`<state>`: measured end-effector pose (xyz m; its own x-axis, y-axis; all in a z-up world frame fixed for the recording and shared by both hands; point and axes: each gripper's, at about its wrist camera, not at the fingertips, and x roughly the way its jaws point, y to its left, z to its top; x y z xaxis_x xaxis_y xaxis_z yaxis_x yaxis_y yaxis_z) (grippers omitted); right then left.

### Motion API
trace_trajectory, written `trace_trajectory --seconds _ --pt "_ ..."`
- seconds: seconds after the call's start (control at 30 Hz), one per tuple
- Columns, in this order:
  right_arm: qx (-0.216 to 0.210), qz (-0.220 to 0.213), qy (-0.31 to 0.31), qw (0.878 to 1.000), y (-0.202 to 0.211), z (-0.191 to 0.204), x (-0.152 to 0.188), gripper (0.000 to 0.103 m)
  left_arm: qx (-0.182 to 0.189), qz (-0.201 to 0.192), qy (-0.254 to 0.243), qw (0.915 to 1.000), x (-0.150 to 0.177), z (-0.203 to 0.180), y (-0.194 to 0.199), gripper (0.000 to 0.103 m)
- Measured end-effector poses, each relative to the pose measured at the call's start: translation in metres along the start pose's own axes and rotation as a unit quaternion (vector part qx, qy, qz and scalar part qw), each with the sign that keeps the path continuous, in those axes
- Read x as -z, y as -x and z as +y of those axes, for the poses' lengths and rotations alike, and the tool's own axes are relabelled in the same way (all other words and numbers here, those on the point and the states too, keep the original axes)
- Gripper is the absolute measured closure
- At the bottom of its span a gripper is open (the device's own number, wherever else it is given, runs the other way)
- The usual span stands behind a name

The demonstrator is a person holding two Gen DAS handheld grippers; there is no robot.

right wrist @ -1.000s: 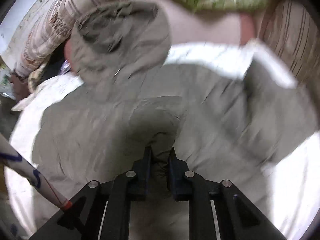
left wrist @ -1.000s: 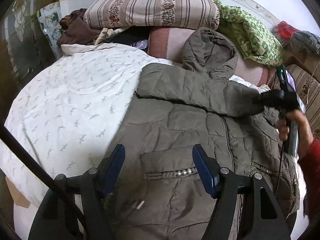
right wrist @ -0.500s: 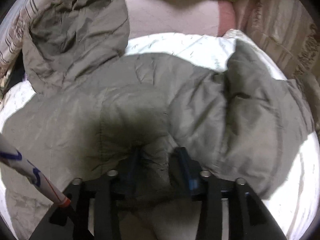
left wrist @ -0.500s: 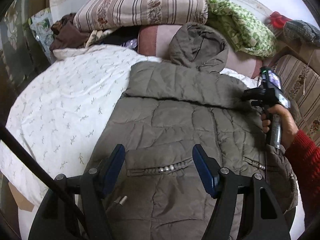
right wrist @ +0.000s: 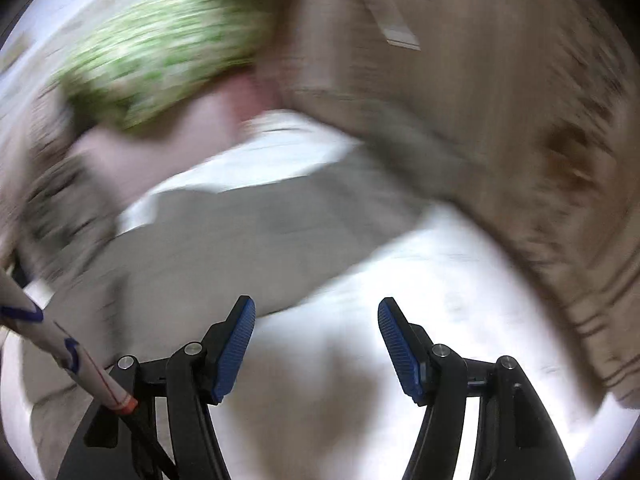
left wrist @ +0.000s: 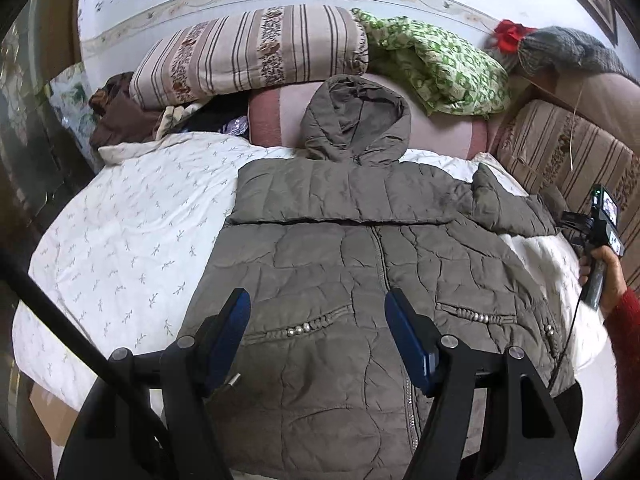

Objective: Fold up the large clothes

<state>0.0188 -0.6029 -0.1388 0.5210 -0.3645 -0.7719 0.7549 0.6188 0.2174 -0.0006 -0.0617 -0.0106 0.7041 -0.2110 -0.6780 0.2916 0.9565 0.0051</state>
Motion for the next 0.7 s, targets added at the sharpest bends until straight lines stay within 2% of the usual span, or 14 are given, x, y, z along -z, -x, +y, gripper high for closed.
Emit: trace_trajectory --seconds 0.07,0.17,0.27,0.4,0.43,0.47,0.5,0.57,0.7 --pt "0.031 0.004 -0.035 0.999 -0.018 -0.033 -0.015 0.034 -0.014 0.001 -0.006 0.9999 -0.001 -0.002 -0.004 0.034" --pt "0.052 0.006 -0.067 0.996 -0.041 -0.063 -0.04 0.034 -0.034 0.012 -0.001 0.9993 -0.006 -0.002 -0.014 0.034" --pt "0.065 0.009 -0.055 0.996 -0.066 -0.062 -0.063 0.032 -0.041 0.03 0.021 0.9985 -0.009 0.002 -0.027 0.034" --pt "0.082 0.011 -0.055 0.995 -0.091 -0.06 -0.077 0.034 -0.048 0.055 0.041 0.9965 -0.008 0.006 -0.046 0.034" --pt "0.083 0.014 -0.058 0.995 -0.096 -0.057 -0.08 0.061 -0.049 0.059 0.043 0.9961 -0.007 0.008 -0.049 0.034" --pt "0.076 0.021 -0.064 0.995 -0.101 -0.058 -0.083 0.092 -0.049 0.063 0.046 0.9957 -0.007 0.009 -0.053 0.034" --pt "0.062 0.03 -0.079 0.994 -0.103 -0.06 -0.086 0.092 -0.048 0.065 0.048 0.9955 -0.006 0.011 -0.054 0.034" --pt "0.063 0.016 -0.089 0.994 -0.089 -0.063 -0.089 0.093 -0.047 0.065 0.052 0.9955 -0.005 0.013 -0.054 0.034" --pt "0.095 -0.046 -0.082 0.991 -0.036 -0.069 -0.101 0.095 -0.041 0.06 0.064 0.9954 -0.001 0.025 -0.05 0.034"
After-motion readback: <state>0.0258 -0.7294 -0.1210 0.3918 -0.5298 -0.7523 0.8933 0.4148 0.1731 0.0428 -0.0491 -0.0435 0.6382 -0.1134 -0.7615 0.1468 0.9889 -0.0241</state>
